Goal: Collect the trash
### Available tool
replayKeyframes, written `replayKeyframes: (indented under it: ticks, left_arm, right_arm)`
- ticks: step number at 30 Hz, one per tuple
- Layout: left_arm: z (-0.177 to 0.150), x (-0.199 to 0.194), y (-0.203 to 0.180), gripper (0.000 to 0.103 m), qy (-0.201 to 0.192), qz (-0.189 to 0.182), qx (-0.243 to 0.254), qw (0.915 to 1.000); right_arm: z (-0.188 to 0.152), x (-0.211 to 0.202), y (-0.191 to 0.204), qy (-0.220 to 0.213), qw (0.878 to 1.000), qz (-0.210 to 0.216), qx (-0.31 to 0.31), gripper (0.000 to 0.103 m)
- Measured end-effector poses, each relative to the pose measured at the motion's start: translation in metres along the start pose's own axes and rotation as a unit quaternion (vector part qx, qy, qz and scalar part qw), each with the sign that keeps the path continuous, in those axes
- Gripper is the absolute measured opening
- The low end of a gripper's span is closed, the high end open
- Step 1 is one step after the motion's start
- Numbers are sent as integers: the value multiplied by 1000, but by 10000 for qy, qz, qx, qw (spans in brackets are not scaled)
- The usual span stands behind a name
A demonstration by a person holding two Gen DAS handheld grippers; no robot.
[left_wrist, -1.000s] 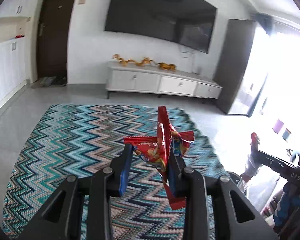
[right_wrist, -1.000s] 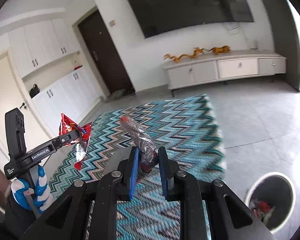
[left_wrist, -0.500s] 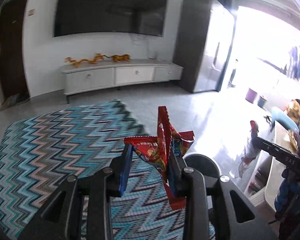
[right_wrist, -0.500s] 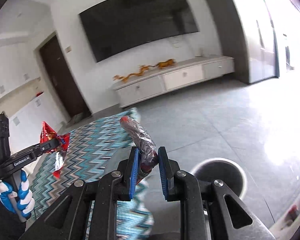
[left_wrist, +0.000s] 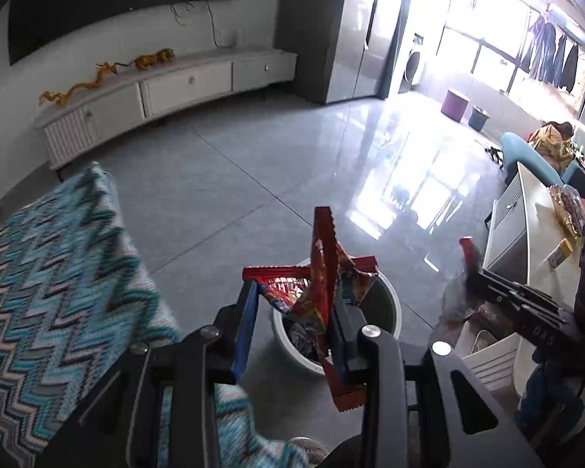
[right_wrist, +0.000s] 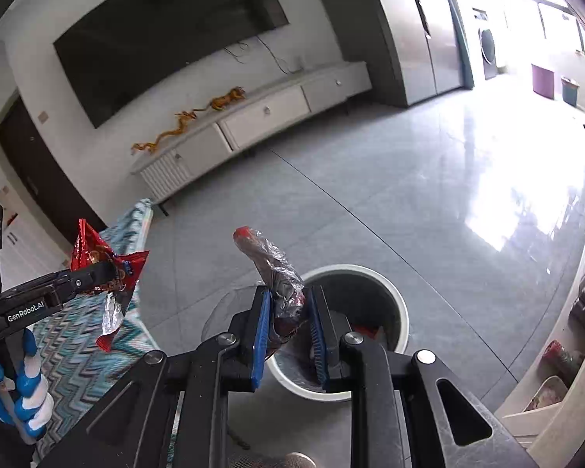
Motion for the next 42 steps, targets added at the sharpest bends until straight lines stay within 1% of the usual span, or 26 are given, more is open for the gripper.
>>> replayKeyframes:
  ticks: [2,4,6,8,10,12,13,17,20,23,28,32,34,38,40,42]
  left_arm:
    - [3,25,-8,33,180,-47,-7,9998]
    - [4,44,-12,33,331,-122,-31,9994]
    - [4,64,-16,36,461,-160,-40,9988]
    - [3,79,-21,46,576,-267,-108,9979]
    - [2,93,-22,53,672,-376,-185,9969]
    - [1,104,-24,54,747,-449,-238,9959]
    - [1,108,-25,54,792,-502,-271,9952]
    - [2,114,-27,55,834,-638,-344,9939]
    - [4,110,-31,60,785,-685,-294,9941]
    - [8,103,-35,61,699,-695,-255,9948]
    - [17,72,-36,62,311,-428,-180,9984]
    - [24,31,-25,63,-99,-46,-187,9998]
    - [25,6,-12,66,-319,263,-193,9990]
    - [19,-50,16,70,-747,730,-336,9940]
    - [13,-81,33,71,-996,1009,-435,9889]
    - [8,-115,51,72,-1250,1308,-546,9820]
  right_arm:
    - [-1,18,-12,131,9998,-98,90,22]
    - [-2,34,-22,252,9994,-173,162,22]
    - [-5,51,-32,381,9987,-205,264,22]
    - [-8,68,-40,525,9977,-251,359,22]
    - [-11,82,-48,642,9965,-277,451,28]
    - [-15,91,-54,729,9955,-372,487,40]
    - [-16,95,-57,765,9949,-426,506,42]
    - [-23,102,-68,864,9927,-548,639,46]
    - [-26,103,-70,885,9918,-602,693,48]
    - [-27,98,-68,869,9918,-598,716,49]
    - [-21,83,-55,722,9938,-561,634,53]
    - [-10,64,-35,522,9964,-501,443,60]
    - [-6,50,-18,393,9978,-434,296,63]
    - [-3,27,21,208,9994,-259,-46,71]
    - [-3,14,47,109,9995,-139,-253,75]
    - [-3,2,68,3,9991,-33,-424,79]
Point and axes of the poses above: each gripper's, at about its wrist camera, not at the fingertips, and x roughly the way its jaws point, y to its left, z to its top, the point moved 9 cm from there along x, roughly the way its jaws point, and after that the axes turned 1 degree about -z, right-handed, at the moved point
